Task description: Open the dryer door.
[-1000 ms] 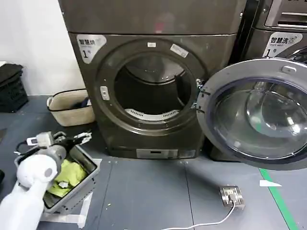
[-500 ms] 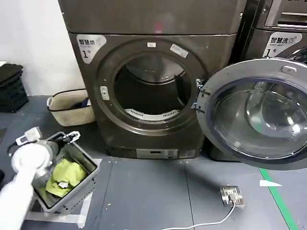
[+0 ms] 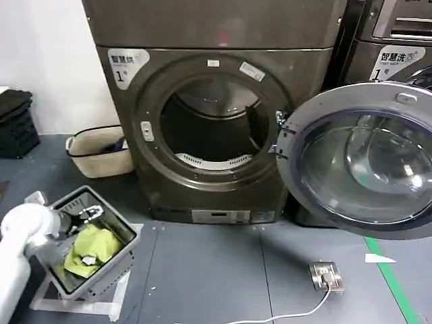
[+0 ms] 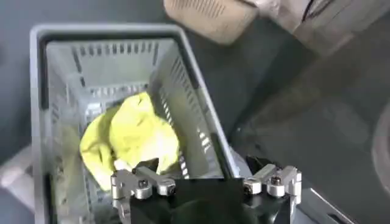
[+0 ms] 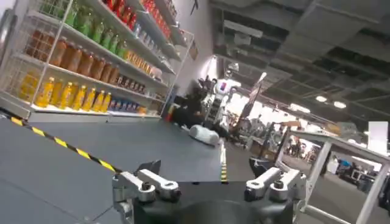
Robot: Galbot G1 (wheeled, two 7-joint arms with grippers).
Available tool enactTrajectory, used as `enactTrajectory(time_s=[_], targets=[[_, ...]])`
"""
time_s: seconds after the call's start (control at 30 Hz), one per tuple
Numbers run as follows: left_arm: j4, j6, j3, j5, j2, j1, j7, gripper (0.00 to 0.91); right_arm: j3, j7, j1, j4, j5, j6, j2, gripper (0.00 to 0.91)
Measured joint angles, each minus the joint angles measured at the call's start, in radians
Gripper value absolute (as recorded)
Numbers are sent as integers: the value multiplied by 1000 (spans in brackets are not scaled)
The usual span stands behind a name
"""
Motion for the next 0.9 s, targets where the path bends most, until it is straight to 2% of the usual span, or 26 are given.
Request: enactTrajectory(time_s=[0.17, 0.57, 0.9], targets=[[33, -42, -24, -54, 9, 9, -12, 907, 1, 1, -4, -1, 0, 18, 0, 907], [75, -51, -42, -84, 23, 8, -19, 907, -2, 1, -5, 10, 14, 18, 0, 907], [93, -50, -44, -80, 34, 9, -20, 907, -2, 1, -3, -1, 13, 39, 0, 907]])
